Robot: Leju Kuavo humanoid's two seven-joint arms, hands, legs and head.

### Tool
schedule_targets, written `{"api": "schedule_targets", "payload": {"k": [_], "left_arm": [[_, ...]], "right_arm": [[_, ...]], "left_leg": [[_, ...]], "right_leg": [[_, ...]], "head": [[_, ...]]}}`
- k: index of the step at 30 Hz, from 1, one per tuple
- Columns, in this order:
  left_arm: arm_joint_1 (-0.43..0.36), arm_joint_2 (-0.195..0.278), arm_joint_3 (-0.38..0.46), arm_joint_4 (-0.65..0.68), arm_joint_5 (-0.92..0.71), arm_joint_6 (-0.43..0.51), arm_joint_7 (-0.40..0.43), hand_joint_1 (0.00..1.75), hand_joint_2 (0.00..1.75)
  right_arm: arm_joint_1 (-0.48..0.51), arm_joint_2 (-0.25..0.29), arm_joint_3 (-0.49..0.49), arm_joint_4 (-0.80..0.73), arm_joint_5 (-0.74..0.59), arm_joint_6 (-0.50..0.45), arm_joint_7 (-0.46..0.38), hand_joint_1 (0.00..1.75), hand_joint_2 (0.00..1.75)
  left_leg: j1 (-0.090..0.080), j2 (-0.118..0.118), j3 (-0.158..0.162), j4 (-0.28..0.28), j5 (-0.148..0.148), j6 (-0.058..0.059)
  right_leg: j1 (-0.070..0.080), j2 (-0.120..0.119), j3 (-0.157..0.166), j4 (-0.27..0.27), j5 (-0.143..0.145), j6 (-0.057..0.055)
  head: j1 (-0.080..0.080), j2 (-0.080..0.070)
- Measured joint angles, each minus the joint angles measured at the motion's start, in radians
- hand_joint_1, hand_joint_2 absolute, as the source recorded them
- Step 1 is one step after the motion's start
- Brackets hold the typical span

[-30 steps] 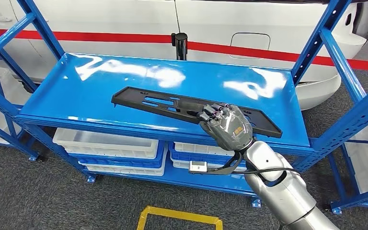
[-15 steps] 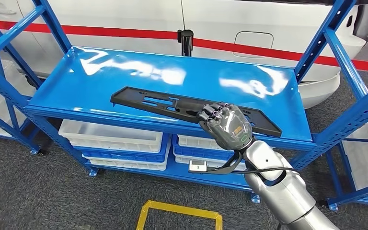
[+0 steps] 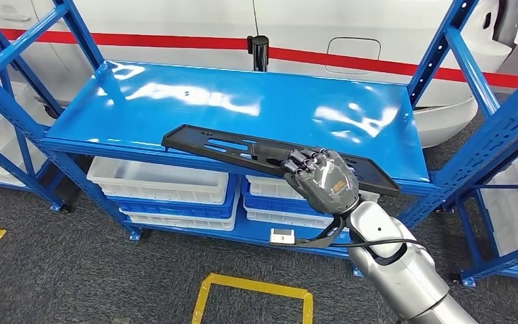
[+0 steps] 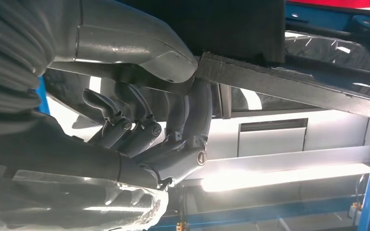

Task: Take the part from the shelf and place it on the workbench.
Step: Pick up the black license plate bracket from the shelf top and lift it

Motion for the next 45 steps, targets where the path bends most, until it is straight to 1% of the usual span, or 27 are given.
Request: {"api": "schedule_targets", "payload": {"k": [3,4,5,8,10,16,18,20,21,22,23,24,25,26,27,28,29,31,33,34,35,36,39,40,41,43,45], "left_arm": [[0.000,0.000,0.000,0.000,-0.001,-0.001,0.001,0.00,1.75],[0.001,0.000,0.000,0.000,-0.001,-0.001,0.001,0.00,1.75],[0.001,0.000,0.000,0.000,-0.002,-0.002,0.001,0.00,1.75],[0.000,0.001,0.000,0.000,-0.003,-0.002,0.001,0.00,1.75],[-0.001,0.001,0.000,0.000,-0.004,-0.002,0.001,0.00,1.75],[-0.001,0.001,0.000,0.000,-0.004,-0.002,0.001,0.00,1.75],[-0.003,0.002,0.000,0.000,-0.006,-0.002,0.001,0.00,1.75],[-0.003,0.002,0.000,0.000,-0.007,-0.002,0.002,0.00,1.75],[-0.004,0.001,0.000,0.000,-0.008,-0.002,0.002,0.00,1.75],[-0.004,0.001,0.000,0.000,-0.008,-0.003,0.002,0.00,1.75],[-0.005,0.000,0.000,0.000,-0.009,-0.004,0.002,0.00,1.75],[-0.006,0.000,0.000,0.000,-0.010,-0.005,0.002,0.00,1.75],[-0.006,0.000,0.000,0.000,-0.012,-0.006,0.002,0.00,1.75],[-0.007,-0.001,0.000,0.000,-0.014,-0.007,0.002,0.00,1.75],[-0.007,-0.001,0.000,0.000,-0.015,-0.007,0.002,0.00,1.75],[-0.007,0.000,0.000,0.000,-0.016,-0.006,0.002,0.00,1.75],[-0.007,0.000,0.000,0.000,-0.016,-0.006,0.002,0.00,1.75],[-0.007,0.001,0.000,0.000,-0.017,-0.005,0.003,0.00,1.75],[-0.008,0.001,0.000,0.000,-0.016,-0.005,0.004,0.00,1.75],[-0.008,0.001,0.001,0.000,-0.016,-0.004,0.005,0.00,1.75],[-0.008,0.001,0.001,0.000,-0.014,-0.003,0.006,0.00,1.75],[-0.008,0.001,0.001,0.000,-0.013,-0.003,0.006,0.00,1.75],[-0.012,0.001,0.003,-0.001,-0.010,-0.002,0.006,0.00,1.75],[-0.014,0.001,0.003,-0.001,-0.010,-0.002,0.006,0.00,1.75],[-0.015,0.001,0.004,-0.001,-0.011,-0.002,0.006,0.00,1.75],[-0.016,0.001,0.004,-0.001,-0.011,-0.002,0.006,0.00,1.75],[-0.017,0.000,0.004,-0.001,-0.012,-0.002,0.006,0.00,1.75]], "right_arm": [[0.002,0.001,0.000,-0.004,0.000,-0.001,0.002,1.69,1.75],[0.003,0.001,0.000,-0.005,0.000,-0.001,0.002,1.69,1.75],[0.004,0.001,0.000,-0.005,0.000,-0.001,0.003,1.69,1.75],[0.006,0.001,0.000,-0.008,0.000,-0.001,0.004,1.69,1.75],[0.006,0.001,0.000,-0.010,0.000,-0.001,0.004,1.69,1.75],[0.006,0.001,0.000,-0.010,0.000,-0.001,0.005,1.69,1.75],[0.005,0.001,-0.001,-0.013,0.000,-0.001,0.005,1.69,1.75],[0.004,0.002,-0.004,-0.017,0.000,-0.001,0.005,1.69,1.75],[0.005,0.002,-0.007,-0.018,0.000,-0.001,0.005,1.69,1.75],[0.007,0.002,-0.010,-0.018,0.001,-0.001,0.006,1.69,1.75],[0.010,0.001,-0.013,-0.019,0.003,-0.001,0.007,1.69,1.75],[0.012,0.001,-0.015,-0.019,0.006,-0.001,0.008,1.69,1.75],[0.014,0.002,-0.017,-0.020,0.009,-0.001,0.010,1.69,1.75],[0.015,0.003,-0.018,-0.021,0.012,-0.001,0.011,1.69,1.75],[0.014,0.004,-0.019,-0.021,0.013,0.000,0.012,1.69,1.75],[0.014,0.005,-0.020,-0.022,0.014,0.000,0.013,1.69,1.75],[0.015,0.006,-0.021,-0.022,0.015,0.000,0.013,1.69,1.75],[0.015,0.010,-0.022,-0.022,0.015,0.000,0.013,1.69,1.75],[0.015,0.011,-0.023,-0.022,0.016,0.000,0.013,1.69,1.75],[0.016,0.012,-0.023,-0.022,0.017,0.000,0.013,1.69,1.75],[0.016,0.013,-0.023,-0.022,0.018,0.000,0.013,1.69,1.75],[0.017,0.015,-0.023,-0.021,0.019,0.000,0.013,1.69,1.75],[0.015,0.020,-0.024,-0.021,0.020,0.000,0.013,1.69,1.75],[0.013,0.021,-0.025,-0.021,0.020,0.000,0.012,1.69,1.75],[0.011,0.023,-0.025,-0.020,0.020,0.000,0.012,1.69,1.75],[0.008,0.027,-0.026,-0.020,0.021,0.000,0.012,1.69,1.75],[0.007,0.028,-0.027,-0.020,0.021,0.000,0.011,1.69,1.75]], "left_leg": [[0.008,0.000,-0.068,0.191,-0.117,-0.017],[0.010,0.000,-0.076,0.232,-0.135,-0.019],[0.011,0.000,-0.068,0.243,-0.137,-0.020],[0.011,0.000,0.051,0.071,-0.070,-0.011],[0.011,-0.001,0.092,0.007,-0.050,-0.006],[0.011,-0.002,0.102,-0.009,-0.049,-0.004],[0.005,-0.003,0.110,-0.034,-0.050,0.003],[-0.002,-0.001,0.108,-0.053,-0.039,0.021],[-0.003,0.001,0.101,-0.059,-0.026,0.033],[-0.004,0.003,0.089,-0.065,-0.010,0.044],[-0.004,0.005,0.074,-0.068,0.008,0.050],[-0.008,0.004,0.056,-0.065,0.020,0.049],[-0.012,0.004,0.041,-0.062,0.031,0.042],[-0.013,0.004,0.032,-0.059,0.039,0.034],[-0.014,0.004,0.026,-0.056,0.045,0.026],[-0.011,0.003,0.021,-0.054,0.048,0.020],[-0.008,0.002,0.016,-0.045,0.039,0.013],[-0.001,0.000,-0.013,0.026,-0.022,-0.001],[0.004,0.000,-0.060,0.163,-0.108,-0.013],[0.005,0.000,-0.077,0.221,-0.137,-0.017],[0.007,0.000,-0.077,0.245,-0.146,-0.018],[0.007,0.000,-0.054,0.226,-0.137,-0.017],[0.005,-0.002,0.086,0.020,-0.078,-0.002],[0.001,-0.003,0.113,-0.026,-0.068,0.005],[-0.003,-0.004,0.123,-0.046,-0.065,0.012],[-0.008,-0.002,0.117,-0.053,-0.048,0.028],[-0.006,0.003,0.109,-0.070,-0.021,0.045]], "right_leg": [[0.002,-0.001,-0.019,0.001,0.015,-0.009],[0.003,-0.001,-0.026,0.003,0.020,-0.009],[0.004,-0.001,-0.033,0.004,0.025,-0.008],[0.004,0.001,-0.044,0.008,0.033,-0.001],[0.004,0.001,-0.045,0.009,0.035,0.002],[0.005,0.001,-0.045,0.009,0.035,0.003],[0.008,0.000,-0.048,0.009,0.041,0.012],[0.012,-0.001,-0.059,0.012,0.045,0.028],[0.012,-0.001,-0.081,0.055,0.020,0.029],[0.012,-0.001,-0.118,0.140,-0.022,0.029],[0.013,0.000,-0.128,0.189,-0.055,0.030],[0.014,0.000,-0.104,0.180,-0.071,0.032],[0.015,0.000,-0.065,0.134,-0.062,0.034],[0.017,0.000,-0.013,0.048,-0.037,0.033],[0.019,0.001,0.013,-0.001,-0.021,0.025],[0.016,0.001,0.010,-0.001,-0.014,0.015],[0.013,0.000,0.006,-0.001,-0.008,0.007],[0.005,-0.001,-0.003,-0.003,0.005,-0.008],[0.008,-0.001,-0.018,-0.001,0.016,-0.014],[0.010,-0.001,-0.026,0.000,0.022,-0.015],[0.011,-0.001,-0.034,0.002,0.027,-0.014],[0.011,-0.001,-0.043,0.005,0.031,-0.012],[0.014,0.001,-0.057,0.011,0.044,0.000],[0.015,0.000,-0.059,0.010,0.048,0.005],[0.015,-0.001,-0.060,0.009,0.053,0.011],[0.017,-0.001,-0.062,0.002,0.066,0.025],[0.020,-0.001,-0.081,0.019,0.051,0.029]], "head": [[-0.002,0.000],[-0.003,0.000],[-0.003,0.000],[-0.003,0.000],[-0.004,0.000],[-0.003,0.000],[-0.002,0.000],[-0.001,0.000],[0.000,0.000],[0.002,0.000],[0.003,0.000],[0.004,0.000],[0.004,0.000],[0.003,0.000],[0.003,0.000],[0.003,0.000],[0.003,0.000],[0.002,0.000],[0.000,0.000],[0.001,0.000],[0.000,0.000],[0.000,0.000],[0.001,0.000],[0.001,0.000],[0.001,0.000],[0.000,0.000],[0.001,0.000]]}}
